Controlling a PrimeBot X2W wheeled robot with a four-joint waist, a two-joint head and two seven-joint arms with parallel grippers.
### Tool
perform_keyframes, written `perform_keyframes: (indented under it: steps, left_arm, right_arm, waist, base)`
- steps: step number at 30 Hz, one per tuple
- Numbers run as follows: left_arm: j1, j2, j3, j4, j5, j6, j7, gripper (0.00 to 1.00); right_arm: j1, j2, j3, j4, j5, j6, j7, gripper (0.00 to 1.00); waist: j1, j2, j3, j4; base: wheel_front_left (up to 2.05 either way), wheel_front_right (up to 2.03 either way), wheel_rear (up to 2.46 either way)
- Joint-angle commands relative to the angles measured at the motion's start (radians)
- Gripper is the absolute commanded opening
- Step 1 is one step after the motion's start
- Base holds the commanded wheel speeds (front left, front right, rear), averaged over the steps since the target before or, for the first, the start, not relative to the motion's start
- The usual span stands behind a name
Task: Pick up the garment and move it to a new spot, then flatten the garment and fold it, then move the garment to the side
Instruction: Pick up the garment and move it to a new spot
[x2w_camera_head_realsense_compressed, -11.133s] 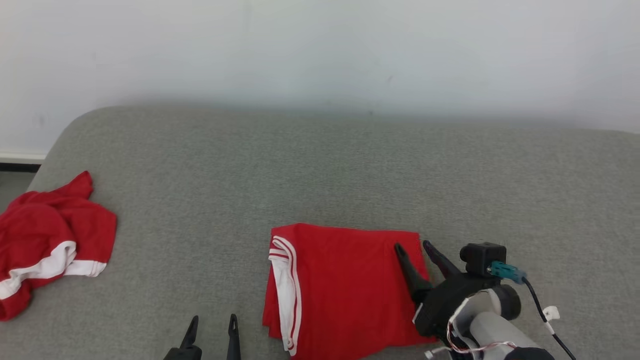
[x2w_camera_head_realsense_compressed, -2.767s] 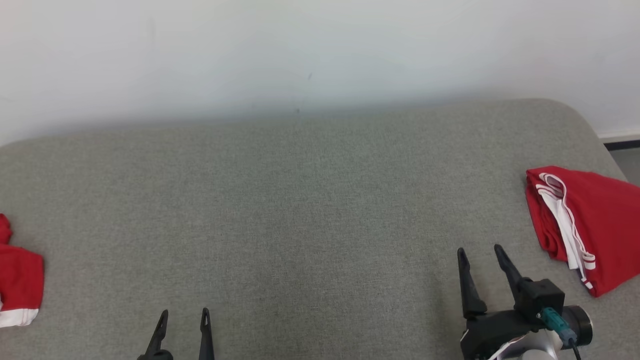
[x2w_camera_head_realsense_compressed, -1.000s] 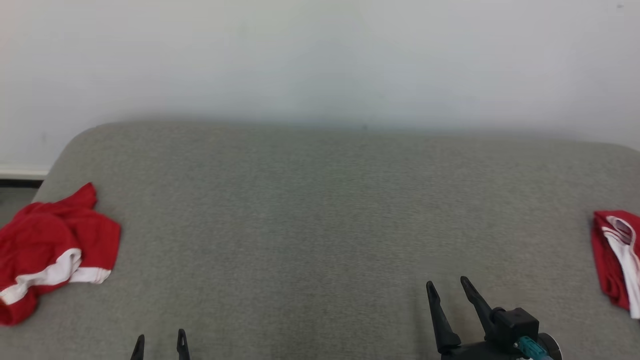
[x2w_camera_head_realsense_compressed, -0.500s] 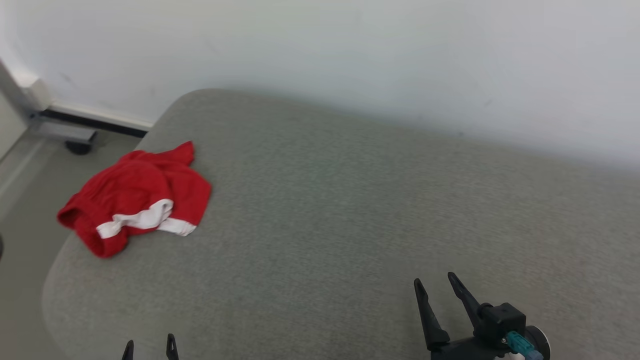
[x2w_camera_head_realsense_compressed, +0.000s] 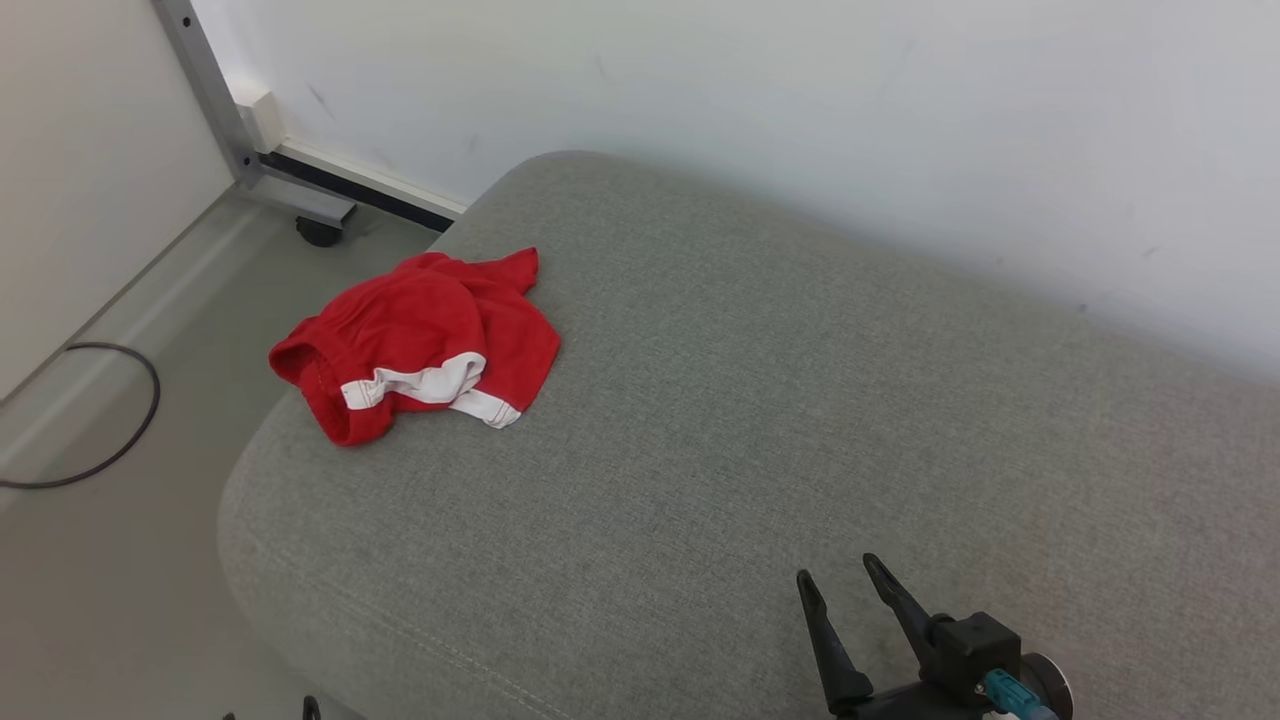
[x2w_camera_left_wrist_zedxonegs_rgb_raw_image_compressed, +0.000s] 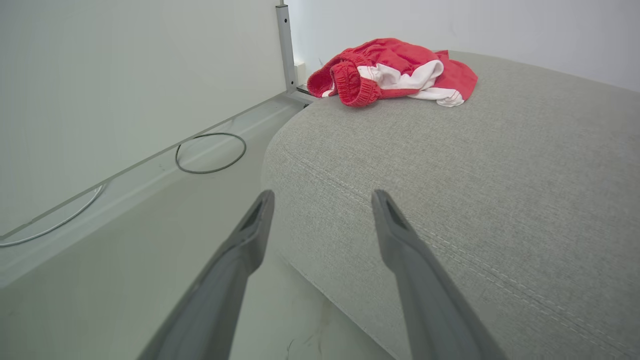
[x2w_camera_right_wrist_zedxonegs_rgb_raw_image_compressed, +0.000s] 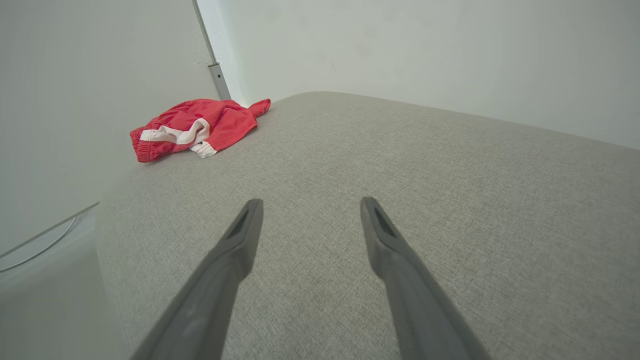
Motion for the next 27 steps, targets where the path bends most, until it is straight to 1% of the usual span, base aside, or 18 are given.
perform_keyframes:
  steps: [1, 4, 7, 11, 14, 19, 21, 25, 27]
  left_arm:
    - [0.007, -0.001, 0.003, -0.001, -0.008, 0.001, -0.003, 1.0]
    - [0.004, -0.001, 0.009, 0.005, -0.047, -0.007, -0.003, 1.0]
    - [-0.015, 0.0, 0.022, 0.011, -0.064, -0.015, -0.003, 1.0]
    - [-0.06, 0.003, 0.059, 0.036, -0.059, -0.042, -0.003, 1.0]
    - [-0.126, 0.017, 0.09, 0.051, -0.049, -0.067, -0.003, 1.0]
    - [-0.249, 0.067, 0.111, 0.081, -0.024, -0.096, -0.003, 1.0]
    - [-0.303, 0.083, 0.113, 0.097, -0.019, -0.098, -0.003, 1.0]
    - [-0.41, 0.139, 0.123, 0.177, -0.034, -0.115, -0.003, 1.0]
    - [-0.464, 0.157, 0.128, 0.233, -0.053, -0.123, -0.002, 1.0]
  right_arm:
    - [-0.003, 0.001, 0.001, -0.001, 0.003, -0.003, 0.0, 1.0]
    - [-0.007, 0.001, 0.007, -0.003, -0.003, -0.003, 0.0, 1.0]
    - [-0.016, 0.001, 0.008, -0.006, -0.01, -0.003, 0.0, 1.0]
    - [-0.029, -0.002, 0.008, -0.013, -0.03, -0.003, 0.0, 1.0]
    - [-0.043, -0.024, 0.008, -0.026, -0.038, -0.003, 0.0, 1.0]
    - [-0.074, -0.063, 0.024, -0.058, -0.037, -0.003, 0.0, 1.0]
    - [-0.087, -0.084, 0.029, -0.074, -0.034, -0.003, 0.0, 1.0]
    - [-0.117, -0.114, 0.052, -0.105, -0.027, -0.003, 0.0, 1.0]
    - [-0.129, -0.127, 0.056, -0.119, -0.024, -0.003, 0.0, 1.0]
  waist:
    - [0.0, -0.0001, 0.002, 0.003]
    - [0.0, -0.0001, 0.01, -0.006]
    - [0.0, -0.0001, 0.025, -0.023]
    - [0.0, -0.0001, 0.063, -0.055]
    - [0.0, -0.0001, 0.097, -0.081]
    - [0.0, -0.0001, 0.165, -0.13]
    - [0.0, -0.0001, 0.192, -0.148]
    - [0.0, -0.0001, 0.246, -0.189]
    - [0.0, -0.0001, 0.267, -0.205]
  base:
    - [0.0, 0.0, 0.0]
    - [0.0, 0.0, 0.0]
    - [0.0, 0.0, 0.0]
    - [0.0, 0.0, 0.0]
    - [0.0, 0.0, 0.0]
    - [0.0, 0.0, 0.0]
    - [0.0, 0.0, 0.0]
    - [0.0, 0.0, 0.0]
    - [0.0, 0.0, 0.0]
